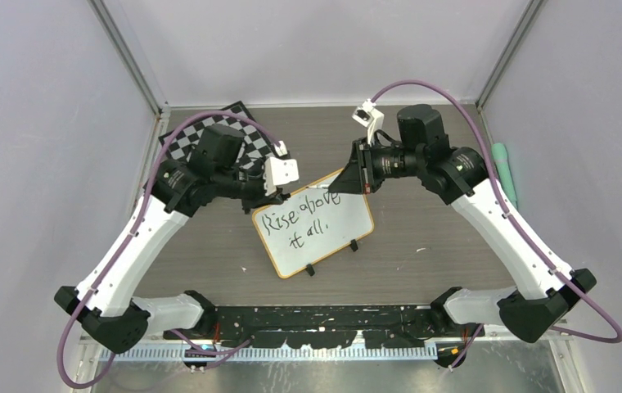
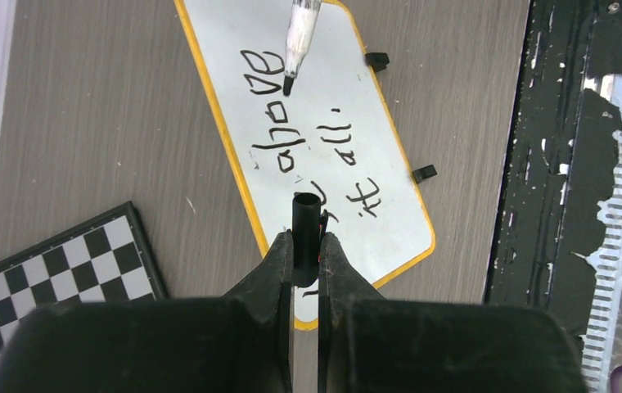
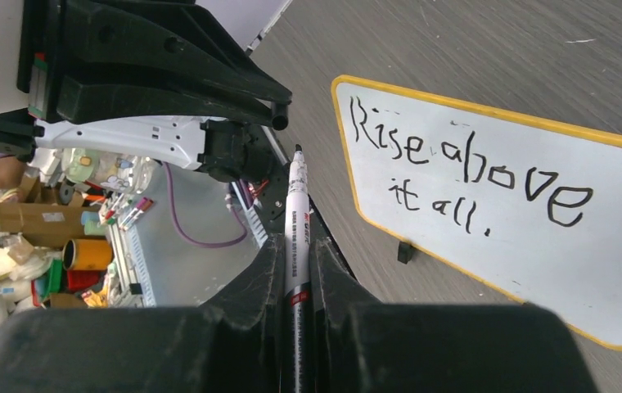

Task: Write a sentence on the whiteboard
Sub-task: Insert the whiteboard marker without the cap into the pen cap.

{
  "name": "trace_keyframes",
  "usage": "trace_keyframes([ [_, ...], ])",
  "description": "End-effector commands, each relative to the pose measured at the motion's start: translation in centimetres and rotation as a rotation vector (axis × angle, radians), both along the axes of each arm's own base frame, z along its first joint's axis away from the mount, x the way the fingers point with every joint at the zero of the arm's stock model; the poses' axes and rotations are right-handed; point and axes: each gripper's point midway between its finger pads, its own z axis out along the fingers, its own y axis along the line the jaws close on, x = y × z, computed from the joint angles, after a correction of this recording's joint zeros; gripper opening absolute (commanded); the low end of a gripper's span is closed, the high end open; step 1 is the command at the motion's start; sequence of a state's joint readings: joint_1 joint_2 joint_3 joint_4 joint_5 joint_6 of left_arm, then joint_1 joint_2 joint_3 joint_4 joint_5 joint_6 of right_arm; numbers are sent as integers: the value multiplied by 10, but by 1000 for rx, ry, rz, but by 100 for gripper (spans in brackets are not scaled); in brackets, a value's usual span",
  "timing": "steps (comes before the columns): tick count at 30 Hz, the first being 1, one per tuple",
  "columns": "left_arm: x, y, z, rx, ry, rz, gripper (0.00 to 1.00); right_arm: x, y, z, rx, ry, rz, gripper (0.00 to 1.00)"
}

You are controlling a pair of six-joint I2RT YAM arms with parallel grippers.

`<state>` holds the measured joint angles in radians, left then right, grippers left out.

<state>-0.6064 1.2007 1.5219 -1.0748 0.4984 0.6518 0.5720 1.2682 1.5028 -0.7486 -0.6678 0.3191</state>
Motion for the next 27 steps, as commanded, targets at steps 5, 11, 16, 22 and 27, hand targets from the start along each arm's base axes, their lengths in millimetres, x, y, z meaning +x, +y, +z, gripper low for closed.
trace_keyframes([
  [5, -6, -15, 20, -54, -8, -34, 0, -11, 9, 11, 71, 17, 67, 0],
  [11, -8, -18, 20, -55, -8, -46, 0, -13, 13, 9, 71, 31, 82, 0],
  [16, -10, -19, 22, -61, -7, -56, 0, -14, 16, 4, 58, 39, 95, 0],
  [22, -12, -22, 23, -66, -6, -65, 0, -14, 19, -2, 44, 48, 101, 0],
  [27, -14, -24, 20, -65, 6, -74, 0, -14, 21, 0, 41, 42, 107, 0],
])
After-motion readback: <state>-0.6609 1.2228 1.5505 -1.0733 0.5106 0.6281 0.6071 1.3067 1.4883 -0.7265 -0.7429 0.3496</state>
